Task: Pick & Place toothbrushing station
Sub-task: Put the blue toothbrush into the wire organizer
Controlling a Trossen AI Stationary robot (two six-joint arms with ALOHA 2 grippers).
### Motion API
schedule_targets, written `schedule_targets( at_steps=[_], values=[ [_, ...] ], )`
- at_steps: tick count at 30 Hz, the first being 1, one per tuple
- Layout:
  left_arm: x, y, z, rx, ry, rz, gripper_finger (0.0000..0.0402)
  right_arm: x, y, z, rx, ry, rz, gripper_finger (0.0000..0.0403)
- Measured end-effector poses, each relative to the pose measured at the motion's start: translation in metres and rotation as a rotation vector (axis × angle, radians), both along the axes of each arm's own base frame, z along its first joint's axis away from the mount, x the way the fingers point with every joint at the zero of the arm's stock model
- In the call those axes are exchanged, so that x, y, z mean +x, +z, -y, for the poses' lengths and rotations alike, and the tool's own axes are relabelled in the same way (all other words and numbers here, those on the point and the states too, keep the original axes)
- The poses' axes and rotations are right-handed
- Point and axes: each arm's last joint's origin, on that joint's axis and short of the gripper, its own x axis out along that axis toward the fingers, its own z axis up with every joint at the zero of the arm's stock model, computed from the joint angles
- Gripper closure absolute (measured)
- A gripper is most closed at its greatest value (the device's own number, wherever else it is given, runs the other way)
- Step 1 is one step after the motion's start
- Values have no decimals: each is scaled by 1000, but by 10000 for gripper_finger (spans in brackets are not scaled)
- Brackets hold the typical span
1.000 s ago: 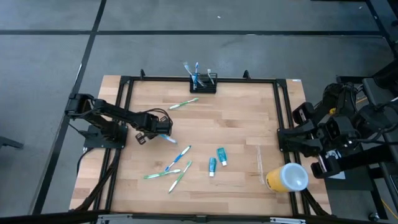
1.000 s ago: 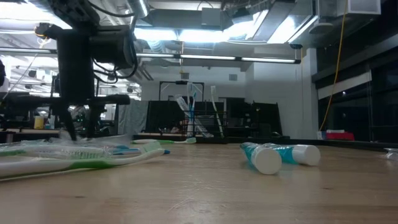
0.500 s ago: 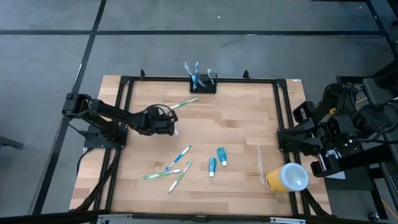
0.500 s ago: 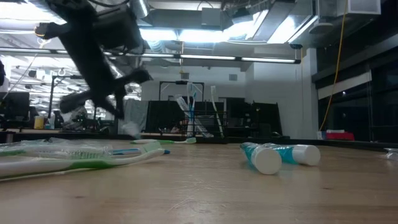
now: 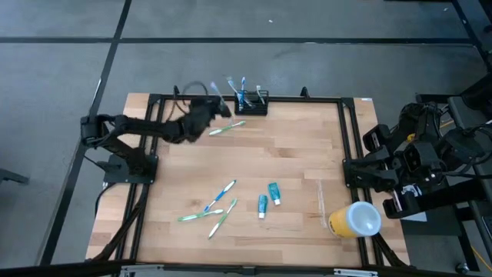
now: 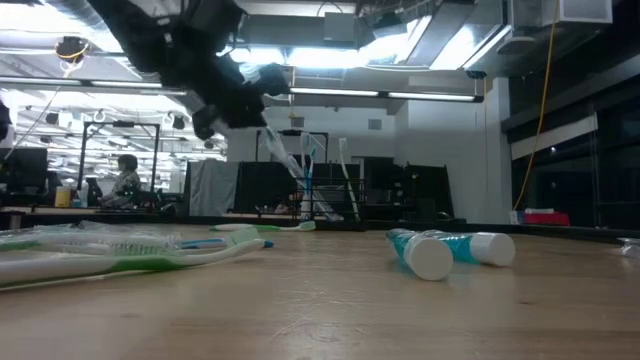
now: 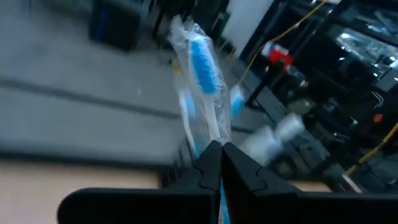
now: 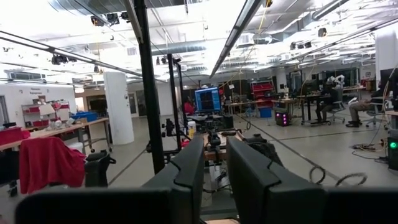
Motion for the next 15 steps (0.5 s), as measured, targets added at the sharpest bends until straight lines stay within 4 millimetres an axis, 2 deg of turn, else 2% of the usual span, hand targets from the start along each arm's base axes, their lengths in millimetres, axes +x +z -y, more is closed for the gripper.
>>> schedule_targets(
  at_steps=[4, 9, 12, 15],
  values=[
    [-17, 7, -40, 82, -1, -68, 400, 0, 0, 0, 7, 1, 1, 333],
    [-26, 11, -72, 183, -125, -71, 400, 0, 0, 1, 19, -24, -7, 333],
    [-19, 13, -87, 229, -180, -31, 400, 0, 1, 2, 30, -41, -11, 333],
    [-6, 5, -100, 214, -240, -50, 400, -1, 2, 3, 46, -41, -3, 333]
  ],
)
